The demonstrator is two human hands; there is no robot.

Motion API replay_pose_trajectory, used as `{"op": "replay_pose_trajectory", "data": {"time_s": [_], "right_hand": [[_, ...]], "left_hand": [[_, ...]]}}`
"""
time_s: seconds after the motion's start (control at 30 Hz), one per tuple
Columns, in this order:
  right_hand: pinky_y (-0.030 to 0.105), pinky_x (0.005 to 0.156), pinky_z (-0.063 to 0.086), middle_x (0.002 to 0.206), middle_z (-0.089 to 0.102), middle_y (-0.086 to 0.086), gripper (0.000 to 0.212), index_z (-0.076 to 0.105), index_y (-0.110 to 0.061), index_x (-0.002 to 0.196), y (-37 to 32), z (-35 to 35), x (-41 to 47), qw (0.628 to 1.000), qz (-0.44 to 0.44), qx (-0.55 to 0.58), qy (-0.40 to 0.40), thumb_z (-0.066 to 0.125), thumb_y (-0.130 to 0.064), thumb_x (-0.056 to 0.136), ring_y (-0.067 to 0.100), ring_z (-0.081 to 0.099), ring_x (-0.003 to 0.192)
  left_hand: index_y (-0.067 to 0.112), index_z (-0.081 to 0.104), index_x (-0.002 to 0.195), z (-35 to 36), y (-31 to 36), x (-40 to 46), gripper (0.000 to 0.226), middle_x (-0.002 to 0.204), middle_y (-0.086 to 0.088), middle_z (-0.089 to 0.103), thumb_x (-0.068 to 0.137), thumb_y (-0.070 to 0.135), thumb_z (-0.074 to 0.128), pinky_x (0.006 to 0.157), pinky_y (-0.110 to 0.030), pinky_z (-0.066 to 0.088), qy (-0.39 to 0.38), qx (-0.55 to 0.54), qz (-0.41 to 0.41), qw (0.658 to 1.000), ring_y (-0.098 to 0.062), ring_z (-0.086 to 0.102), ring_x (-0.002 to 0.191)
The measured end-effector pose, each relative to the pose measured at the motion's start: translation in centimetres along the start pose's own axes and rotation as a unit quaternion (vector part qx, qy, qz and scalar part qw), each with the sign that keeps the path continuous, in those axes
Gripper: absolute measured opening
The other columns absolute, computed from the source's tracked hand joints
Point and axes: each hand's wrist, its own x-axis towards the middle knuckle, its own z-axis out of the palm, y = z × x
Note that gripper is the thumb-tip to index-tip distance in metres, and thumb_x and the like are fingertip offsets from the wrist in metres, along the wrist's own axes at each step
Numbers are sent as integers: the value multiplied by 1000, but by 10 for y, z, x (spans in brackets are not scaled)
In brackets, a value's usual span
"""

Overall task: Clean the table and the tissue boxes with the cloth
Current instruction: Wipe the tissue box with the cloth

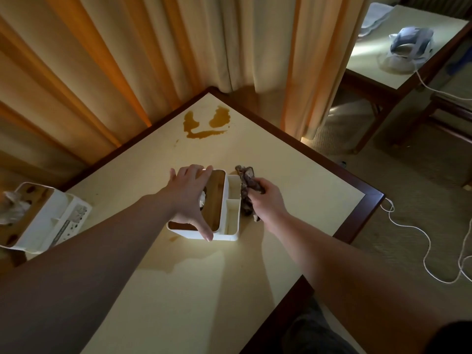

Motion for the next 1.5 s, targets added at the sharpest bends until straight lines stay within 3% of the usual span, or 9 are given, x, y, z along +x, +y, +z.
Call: {"op": "replay_pose_trajectory", "data": {"time_s": [0.13,0.23,0.3,0.43,0.67,0.9,1.07,1.3,1.5], "right_hand": [[52,57,58,86,76,3,14,73,-27,102,11,-1,-16,1000,-9,8,-1,65,-18,95,29,72,71],[40,49,53,81,74,5,13,72,-21,101,28,1,-34,999,-10,34,-5,66,-12,94,21,66,60],[31,56,53,84,73,2,11,70,-23,101,44,4,-46,999,-11,32,-12,68,-17,91,18,68,66],[34,70,56,101,69,5,23,67,-33,105,66,6,-68,999,6,13,-50,68,-37,82,27,69,86],[43,57,58,82,72,13,9,69,-19,94,33,2,-38,998,22,64,-14,63,-12,95,23,68,67],[40,83,59,95,74,-2,11,72,-26,104,1,0,21,999,16,38,-4,65,-22,97,19,70,91],[41,52,50,84,74,11,9,71,-25,103,16,-7,-2,999,19,13,-41,63,-23,98,27,63,58],[22,46,46,85,75,7,8,69,-18,103,45,-7,-69,996,25,34,-79,65,-14,97,5,62,52],[40,57,58,77,72,9,12,71,-15,99,35,-10,-52,995,33,70,-61,63,-9,94,25,69,63]], "left_hand": [[34,-13,160,-3,2,-1,169,165,1,4,31,91,80,125,-61,-1,-1,18,-6,1000,-31,3,154],[33,-14,160,-5,3,0,171,165,-1,5,29,92,78,125,-63,0,-6,31,-9,999,-32,5,154],[32,-15,160,-6,4,0,172,164,-1,5,29,92,78,125,-63,0,-8,37,-8,999,-32,5,154],[33,-18,159,-6,6,-1,172,165,0,2,30,91,80,125,-63,0,-14,29,-16,999,-32,2,155],[31,-14,161,-8,10,0,173,164,1,5,30,85,85,126,-55,4,-16,29,-15,999,-30,6,152],[34,-14,160,-8,11,0,170,165,1,4,33,83,87,126,-57,4,-19,17,-19,999,-30,4,153],[34,-14,160,-8,10,-2,169,165,2,5,33,86,85,126,-58,5,-14,20,-18,1000,-29,5,154],[32,-16,160,-9,10,-2,172,163,1,5,32,87,84,126,-55,2,-13,25,-13,1000,-29,6,152],[32,-14,161,-7,12,-3,170,161,4,5,35,83,87,126,-56,6,-12,-3,-18,1000,-28,7,149]]}}
